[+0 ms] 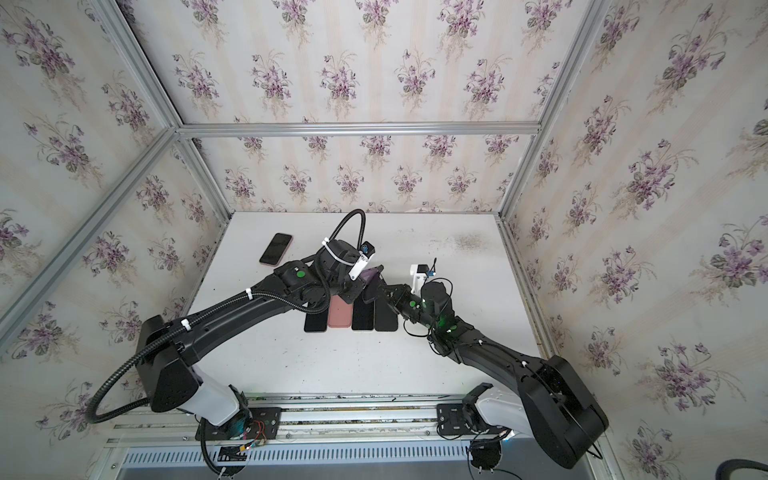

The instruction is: Take the phone out of the phone case

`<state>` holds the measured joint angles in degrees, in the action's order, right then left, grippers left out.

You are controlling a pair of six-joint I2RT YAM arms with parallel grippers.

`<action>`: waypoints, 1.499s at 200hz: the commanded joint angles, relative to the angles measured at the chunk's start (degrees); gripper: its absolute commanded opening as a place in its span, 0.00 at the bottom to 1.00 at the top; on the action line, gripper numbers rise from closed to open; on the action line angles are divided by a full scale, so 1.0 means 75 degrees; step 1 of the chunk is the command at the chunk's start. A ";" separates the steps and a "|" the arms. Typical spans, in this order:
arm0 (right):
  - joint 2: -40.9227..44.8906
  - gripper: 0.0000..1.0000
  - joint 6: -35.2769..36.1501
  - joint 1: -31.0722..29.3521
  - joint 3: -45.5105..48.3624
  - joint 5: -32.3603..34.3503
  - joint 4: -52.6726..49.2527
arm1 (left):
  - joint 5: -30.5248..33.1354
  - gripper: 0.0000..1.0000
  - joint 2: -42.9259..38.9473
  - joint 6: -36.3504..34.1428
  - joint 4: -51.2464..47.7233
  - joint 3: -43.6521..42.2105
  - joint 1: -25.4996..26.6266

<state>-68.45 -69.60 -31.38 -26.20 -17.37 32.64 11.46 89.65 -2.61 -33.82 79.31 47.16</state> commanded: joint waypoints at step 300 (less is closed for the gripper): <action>-0.3372 0.00 -0.1719 -0.0844 -0.1874 0.1224 0.0541 | 0.2217 0.16 -0.0126 -0.5540 0.2893 -0.2972 -0.1837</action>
<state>-92.62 -80.73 -37.76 -39.72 -7.14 33.30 28.16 87.72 -41.43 -16.29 56.99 33.28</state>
